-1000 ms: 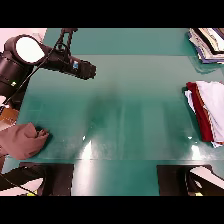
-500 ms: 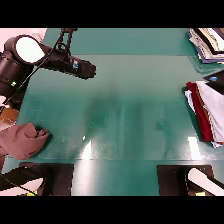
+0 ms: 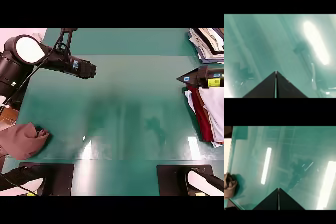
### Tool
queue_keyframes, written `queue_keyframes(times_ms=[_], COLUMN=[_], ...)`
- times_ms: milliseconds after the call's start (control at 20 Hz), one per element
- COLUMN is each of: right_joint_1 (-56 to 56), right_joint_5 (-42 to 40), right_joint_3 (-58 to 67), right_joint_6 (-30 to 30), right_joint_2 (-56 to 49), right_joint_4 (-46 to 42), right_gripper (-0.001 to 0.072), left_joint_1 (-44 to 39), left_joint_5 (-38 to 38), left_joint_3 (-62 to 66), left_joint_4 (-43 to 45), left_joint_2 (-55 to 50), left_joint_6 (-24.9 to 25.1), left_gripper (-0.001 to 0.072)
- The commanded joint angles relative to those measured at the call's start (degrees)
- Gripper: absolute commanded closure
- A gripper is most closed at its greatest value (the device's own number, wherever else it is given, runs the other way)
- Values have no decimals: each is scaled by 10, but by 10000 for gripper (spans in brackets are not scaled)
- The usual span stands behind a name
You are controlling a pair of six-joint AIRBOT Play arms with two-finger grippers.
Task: Fold the shirts.
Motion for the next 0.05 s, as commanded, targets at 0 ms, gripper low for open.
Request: queue_keyframes(times_ms=[0], right_joint_1=[9], right_joint_5=[-2], right_joint_3=[0], right_joint_6=[0], right_joint_2=[0], right_joint_4=[0], right_gripper=[697], left_joint_1=[0], left_joint_5=[0], left_joint_3=[0], left_joint_4=[0], left_joint_2=[0], left_joint_6=[0], left_gripper=[682])
